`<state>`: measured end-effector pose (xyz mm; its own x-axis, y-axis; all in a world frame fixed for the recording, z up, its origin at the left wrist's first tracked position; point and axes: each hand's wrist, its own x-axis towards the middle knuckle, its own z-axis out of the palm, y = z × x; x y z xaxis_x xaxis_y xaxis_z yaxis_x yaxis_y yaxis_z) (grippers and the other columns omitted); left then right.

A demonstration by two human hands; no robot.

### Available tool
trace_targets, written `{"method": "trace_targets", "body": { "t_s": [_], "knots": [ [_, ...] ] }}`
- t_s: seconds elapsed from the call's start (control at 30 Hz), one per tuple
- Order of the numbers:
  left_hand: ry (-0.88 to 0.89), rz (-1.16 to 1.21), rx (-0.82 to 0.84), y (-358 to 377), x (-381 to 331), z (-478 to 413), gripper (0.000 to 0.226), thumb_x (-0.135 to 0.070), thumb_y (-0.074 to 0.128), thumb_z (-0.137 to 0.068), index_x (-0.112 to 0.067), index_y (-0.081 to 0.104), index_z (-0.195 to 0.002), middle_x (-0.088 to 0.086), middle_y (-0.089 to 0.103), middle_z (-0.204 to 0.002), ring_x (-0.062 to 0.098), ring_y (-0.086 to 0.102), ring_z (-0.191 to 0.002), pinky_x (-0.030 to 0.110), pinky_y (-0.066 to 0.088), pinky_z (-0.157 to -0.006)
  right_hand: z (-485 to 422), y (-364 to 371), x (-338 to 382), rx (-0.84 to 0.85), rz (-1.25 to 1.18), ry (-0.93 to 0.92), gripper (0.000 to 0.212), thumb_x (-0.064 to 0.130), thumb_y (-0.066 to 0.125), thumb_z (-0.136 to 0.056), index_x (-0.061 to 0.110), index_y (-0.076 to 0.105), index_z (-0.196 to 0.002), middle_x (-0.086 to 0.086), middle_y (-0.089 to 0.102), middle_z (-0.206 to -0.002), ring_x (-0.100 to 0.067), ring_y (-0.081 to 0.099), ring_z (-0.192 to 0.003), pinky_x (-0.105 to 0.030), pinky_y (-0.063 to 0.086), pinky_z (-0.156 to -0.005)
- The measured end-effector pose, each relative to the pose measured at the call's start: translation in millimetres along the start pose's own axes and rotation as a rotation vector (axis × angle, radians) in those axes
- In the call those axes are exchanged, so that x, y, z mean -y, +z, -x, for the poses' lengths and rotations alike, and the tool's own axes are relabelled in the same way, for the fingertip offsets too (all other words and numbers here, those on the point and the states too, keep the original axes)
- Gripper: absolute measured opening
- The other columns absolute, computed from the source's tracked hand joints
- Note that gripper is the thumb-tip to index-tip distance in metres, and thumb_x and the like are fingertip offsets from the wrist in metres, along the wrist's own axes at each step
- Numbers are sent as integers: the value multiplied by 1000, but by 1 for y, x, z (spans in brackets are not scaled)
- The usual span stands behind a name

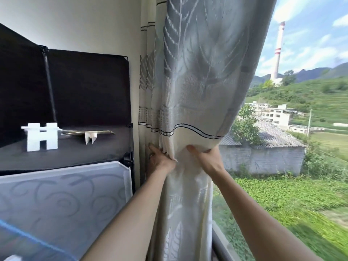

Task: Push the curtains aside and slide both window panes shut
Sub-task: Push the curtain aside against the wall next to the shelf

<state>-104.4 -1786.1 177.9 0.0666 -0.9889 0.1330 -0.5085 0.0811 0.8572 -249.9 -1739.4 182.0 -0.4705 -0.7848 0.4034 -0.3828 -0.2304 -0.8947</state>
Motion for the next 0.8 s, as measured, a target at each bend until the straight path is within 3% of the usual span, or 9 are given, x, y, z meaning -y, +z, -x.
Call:
{"method": "trace_targets", "body": {
  "t_s": [0.07, 0.13, 0.27, 0.37, 0.47, 0.53, 0.63, 0.8],
  "knots": [
    [29, 48, 68, -12, -5, 22, 131, -13, 82, -70, -20, -19, -153, 7, 37, -154, 29, 41, -137, 35, 37, -107, 21, -21, 16, -49, -54, -48, 53, 54, 81, -61, 32, 63, -106, 9, 71, -102, -13, 66, -93, -31, 54, -79],
    [52, 91, 112, -25, -13, 40, 137, -6, 84, -65, -22, -19, -153, 9, 28, -158, 29, 37, -139, 36, 35, -109, 35, -37, 30, -85, -125, -64, 73, 59, 82, -58, 26, 58, -118, 10, 70, -106, -11, 66, -96, -36, 55, -84],
    [127, 231, 191, -49, -40, 106, 118, -22, 91, -64, -19, 15, -155, -2, 45, -144, 14, 56, -108, 32, 48, -95, 71, -78, 63, -136, -204, -131, 61, 59, 80, -60, 27, 60, -108, 9, 72, -97, -12, 69, -88, -39, 57, -79],
    [214, 393, 155, -65, -65, 143, 118, -35, 90, -62, -25, 16, -153, -9, 54, -134, 13, 53, -115, 25, 42, -92, 92, -93, 82, -180, -241, -153, 57, 61, 80, -56, 38, 48, -98, 17, 65, -90, -2, 63, -80, -26, 49, -64],
    [338, 475, 129, -82, -95, 183, 109, -36, 88, -67, -25, 20, -151, -20, 55, -114, 6, 49, -114, 18, 34, -85, 112, -113, 105, -195, -257, -209, 60, 63, 82, -54, 39, 46, -97, 19, 63, -90, 3, 60, -79, -18, 42, -60],
    [406, 512, 98, -96, -117, 210, 111, -36, 88, -67, -26, 18, -153, -13, 56, -127, 8, 50, -118, 24, 33, -97, 121, -131, 127, -197, -284, -247, 60, 59, 84, -53, 39, 50, -98, 18, 65, -90, 4, 63, -78, -17, 49, -64],
    [490, 555, 27, -118, -150, 240, 112, -39, 88, -66, -28, 17, -153, -2, 52, -142, 20, 52, -126, 40, 36, -111, 128, -153, 158, -179, -304, -265, 75, 53, 85, -58, 26, 49, -117, 16, 65, -92, -2, 66, -82, -29, 56, -79],
    [650, 488, -82, -143, -199, 258, 100, -45, 76, -81, -33, 8, -153, 0, 27, -158, 22, 33, -141, 39, 30, -110, 127, -177, 212, -184, -227, -334, 73, 54, 75, -78, 24, 39, -134, 5, 62, -103, -12, 65, -84, -34, 55, -79]
  ]
}}
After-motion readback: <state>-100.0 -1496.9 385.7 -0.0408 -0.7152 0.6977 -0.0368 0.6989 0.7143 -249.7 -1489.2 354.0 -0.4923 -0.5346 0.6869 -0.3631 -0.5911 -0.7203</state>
